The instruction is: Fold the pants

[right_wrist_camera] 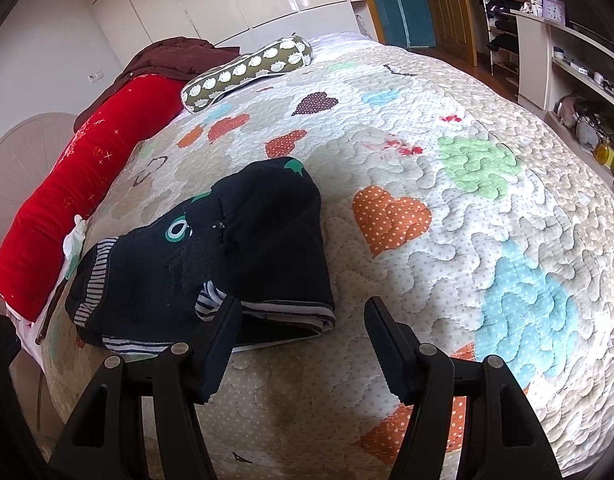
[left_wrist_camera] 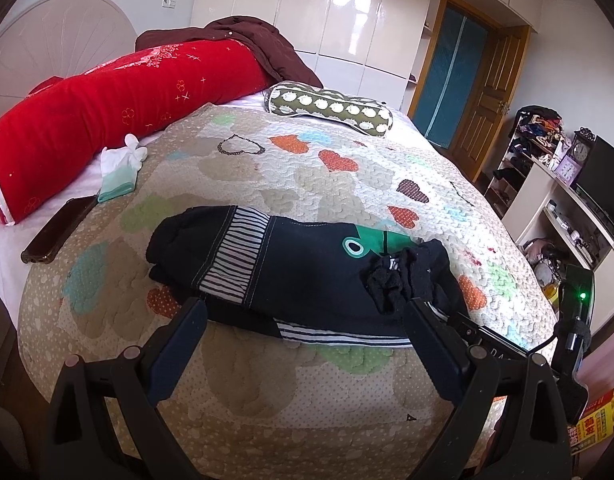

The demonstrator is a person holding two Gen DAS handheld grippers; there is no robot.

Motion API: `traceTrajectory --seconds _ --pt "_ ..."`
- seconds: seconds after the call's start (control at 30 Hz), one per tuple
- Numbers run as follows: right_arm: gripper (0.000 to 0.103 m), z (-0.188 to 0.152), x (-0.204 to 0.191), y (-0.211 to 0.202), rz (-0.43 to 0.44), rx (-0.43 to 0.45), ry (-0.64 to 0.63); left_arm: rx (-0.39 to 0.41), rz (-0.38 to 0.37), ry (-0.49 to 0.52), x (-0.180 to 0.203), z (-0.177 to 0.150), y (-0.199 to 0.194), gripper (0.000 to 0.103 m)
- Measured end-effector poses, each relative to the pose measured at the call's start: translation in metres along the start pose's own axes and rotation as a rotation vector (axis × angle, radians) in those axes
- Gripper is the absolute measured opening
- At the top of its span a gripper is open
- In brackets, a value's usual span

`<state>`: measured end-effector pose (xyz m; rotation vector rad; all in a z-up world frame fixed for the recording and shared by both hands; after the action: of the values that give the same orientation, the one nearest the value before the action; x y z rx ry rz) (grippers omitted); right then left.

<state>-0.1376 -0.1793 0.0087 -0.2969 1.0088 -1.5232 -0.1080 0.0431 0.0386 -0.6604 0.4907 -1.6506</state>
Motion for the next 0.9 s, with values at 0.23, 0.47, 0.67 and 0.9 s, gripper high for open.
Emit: traceTrajectory --seconds 0.23,0.47,0.67,0.9 --pt "0.068 -0.0009 0.0002 0.0016 -0.003 -0.004 0.002 -0.011 0.000 0.006 0.0003 -0.0013 0.0031 0.098" --pt "0.069 -0.0019 0.0003 0.0026 -0.004 -0.007 0.003 -0.015 0.001 0.006 0.0001 -0.0016 0.0040 0.098" --pt "0.069 -0.0022 0.0004 0.0026 -0.005 -0.008 0.003 -0.015 0.002 0.006 0.0001 -0.0015 0.0040 0.098" --pt "0.069 -0.0034 0.0005 0.0030 -0.006 -0.006 0.001 -0.020 0.005 0.004 -0.0010 -0.0046 0.0068 0.098"
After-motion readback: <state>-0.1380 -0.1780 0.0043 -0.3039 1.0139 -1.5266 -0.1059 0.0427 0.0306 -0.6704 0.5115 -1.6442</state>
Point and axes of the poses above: each gripper's, at about its wrist camera, not at the fingertips, and y roughly the way its jaws point, x to its right, z to its top, the point moved 3 cm from there along y, roughly the way its jaws point, and after that the axes turned 2 degrees about y, right-handed, at the moved point
